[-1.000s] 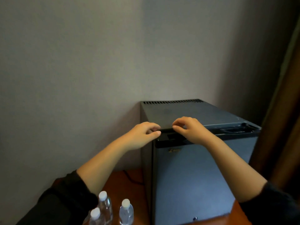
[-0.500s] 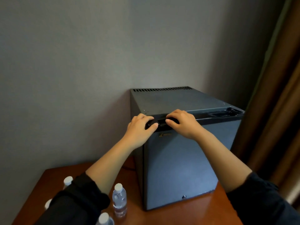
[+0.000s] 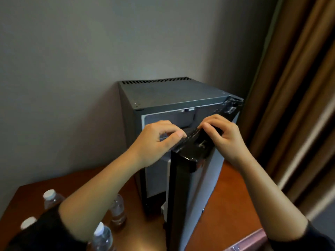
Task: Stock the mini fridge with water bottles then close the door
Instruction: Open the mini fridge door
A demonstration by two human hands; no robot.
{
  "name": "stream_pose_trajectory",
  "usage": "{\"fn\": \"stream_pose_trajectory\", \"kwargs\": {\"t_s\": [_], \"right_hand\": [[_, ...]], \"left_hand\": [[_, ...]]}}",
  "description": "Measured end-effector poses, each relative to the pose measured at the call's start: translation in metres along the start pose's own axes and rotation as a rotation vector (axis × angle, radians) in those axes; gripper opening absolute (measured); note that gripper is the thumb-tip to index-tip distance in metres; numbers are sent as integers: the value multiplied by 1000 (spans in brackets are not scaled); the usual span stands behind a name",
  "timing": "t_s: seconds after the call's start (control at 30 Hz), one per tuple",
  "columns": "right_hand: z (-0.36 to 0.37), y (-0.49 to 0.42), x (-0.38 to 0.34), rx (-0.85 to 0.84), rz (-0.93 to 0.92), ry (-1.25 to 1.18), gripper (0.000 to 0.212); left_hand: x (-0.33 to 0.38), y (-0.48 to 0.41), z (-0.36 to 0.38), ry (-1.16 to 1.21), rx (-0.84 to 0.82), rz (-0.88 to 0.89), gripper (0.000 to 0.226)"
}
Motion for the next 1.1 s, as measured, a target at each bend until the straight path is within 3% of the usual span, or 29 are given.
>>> {"fn": "stream_pose_trajectory", "kwargs": {"t_s": [0.17,0.43,0.53,0.67,0.9,1.1], "right_hand": [[-48,28,-5,-45,64,77,41],[-129,68,1,-87,265,221,33],[-159,82,4,-138,366,336,22],[-186,89,5,-231,420,611,25],[-235,103,46,-72,558,819,32],[-269,105,86,148,621,805,30]], "left_hand": [[27,-38,55,-79,-174,92,49],[83,-99,154,-426,-398,387,49],[94,-114,183,-441,-455,437,40],[107,-125,213,-442,-478,448,42],[138,-160,257,-489,-470,475,44],[145,-195,290,-474,-467,410,44]]}}
Point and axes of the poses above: each hand's wrist, its own y-axis away from the middle knuckle, its own z-axis out of the palm, x = y × z, the point moved 9 cm from there along -y, towards the middle knuckle, and after that the axes turned 5 degrees about -y, right-handed, at the moved point
